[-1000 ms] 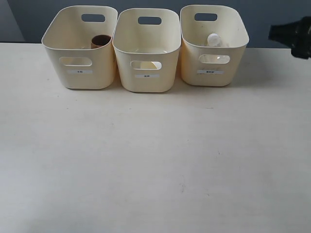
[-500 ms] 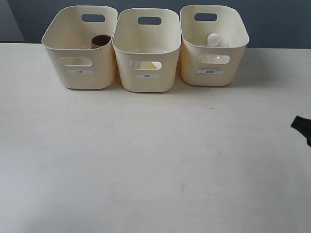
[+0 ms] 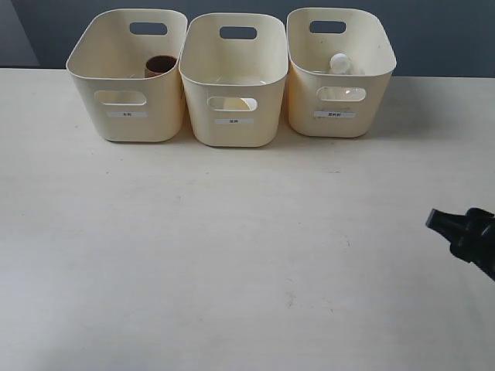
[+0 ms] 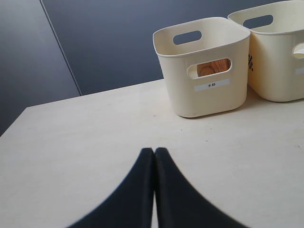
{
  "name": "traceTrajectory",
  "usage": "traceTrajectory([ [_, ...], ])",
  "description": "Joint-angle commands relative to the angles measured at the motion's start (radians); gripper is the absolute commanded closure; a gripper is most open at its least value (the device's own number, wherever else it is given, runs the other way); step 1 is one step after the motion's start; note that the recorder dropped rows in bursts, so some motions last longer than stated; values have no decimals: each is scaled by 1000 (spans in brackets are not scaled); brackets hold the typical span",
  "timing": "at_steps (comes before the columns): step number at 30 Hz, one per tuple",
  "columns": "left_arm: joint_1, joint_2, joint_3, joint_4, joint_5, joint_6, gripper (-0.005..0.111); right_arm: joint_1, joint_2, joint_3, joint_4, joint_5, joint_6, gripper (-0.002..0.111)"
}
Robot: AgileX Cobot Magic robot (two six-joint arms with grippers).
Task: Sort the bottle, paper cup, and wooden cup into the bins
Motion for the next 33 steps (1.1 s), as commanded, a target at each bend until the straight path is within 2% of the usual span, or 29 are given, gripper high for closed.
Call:
traceTrajectory([
  [1, -3, -5, 1, 0, -4, -2, 107, -2, -6, 33, 10, -114, 34, 53],
  [5, -3, -5, 1, 0, -4, -2, 107, -2, -6, 62, 133, -187, 32, 53],
  [21, -3, -5, 1, 0, -6, -2, 107, -2, -12, 62, 85, -154, 30, 53],
  [28, -3, -5, 1, 0, -6, -2, 107, -2, -283, 67, 82, -227, -87, 53],
  [33, -3, -5, 1, 0, -6, -2, 107, -2, -511, 175, 75, -286, -153, 53],
])
